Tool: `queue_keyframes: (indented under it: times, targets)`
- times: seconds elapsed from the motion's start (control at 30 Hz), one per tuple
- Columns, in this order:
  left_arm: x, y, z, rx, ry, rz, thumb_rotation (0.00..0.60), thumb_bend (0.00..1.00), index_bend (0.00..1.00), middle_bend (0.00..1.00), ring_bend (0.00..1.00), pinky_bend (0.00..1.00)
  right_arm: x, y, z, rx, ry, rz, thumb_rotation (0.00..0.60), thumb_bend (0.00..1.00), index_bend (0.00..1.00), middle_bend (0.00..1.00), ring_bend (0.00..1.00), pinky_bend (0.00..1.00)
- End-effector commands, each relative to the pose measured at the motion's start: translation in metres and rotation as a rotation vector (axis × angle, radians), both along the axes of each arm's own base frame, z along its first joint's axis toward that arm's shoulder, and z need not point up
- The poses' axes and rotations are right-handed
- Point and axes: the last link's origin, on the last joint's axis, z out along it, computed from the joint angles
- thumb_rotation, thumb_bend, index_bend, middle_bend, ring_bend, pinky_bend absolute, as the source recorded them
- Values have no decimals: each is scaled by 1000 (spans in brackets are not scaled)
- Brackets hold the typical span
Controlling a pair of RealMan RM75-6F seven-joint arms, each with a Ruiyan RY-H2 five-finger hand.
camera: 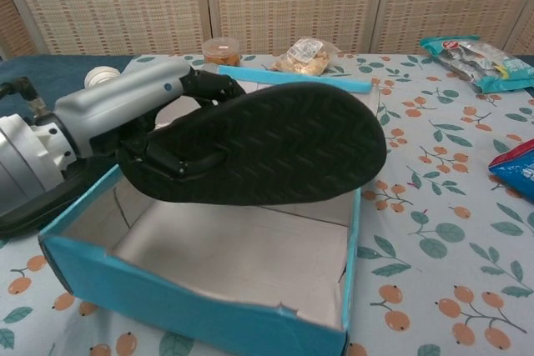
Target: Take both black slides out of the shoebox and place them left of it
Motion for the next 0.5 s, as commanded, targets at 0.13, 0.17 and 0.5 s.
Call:
queue_keyframes:
  times: [0.13, 0.17, 0.5]
  targets:
    - [4, 10, 22, 38, -227, 18, 600, 475, 334, 166, 88, 250, 0, 1, 0, -5, 1, -1, 600, 62, 0, 0, 0, 8]
    - [4, 12, 26, 52, -232, 17, 600, 474, 332, 164, 84, 246, 0, 1, 0, -6, 0, -2, 600, 62, 0, 0, 0, 8]
    - [-77, 49, 98, 556, 21, 92, 600, 471, 334, 165, 85, 233, 2, 8, 6, -9, -15, 11, 600, 62, 0, 0, 0, 8]
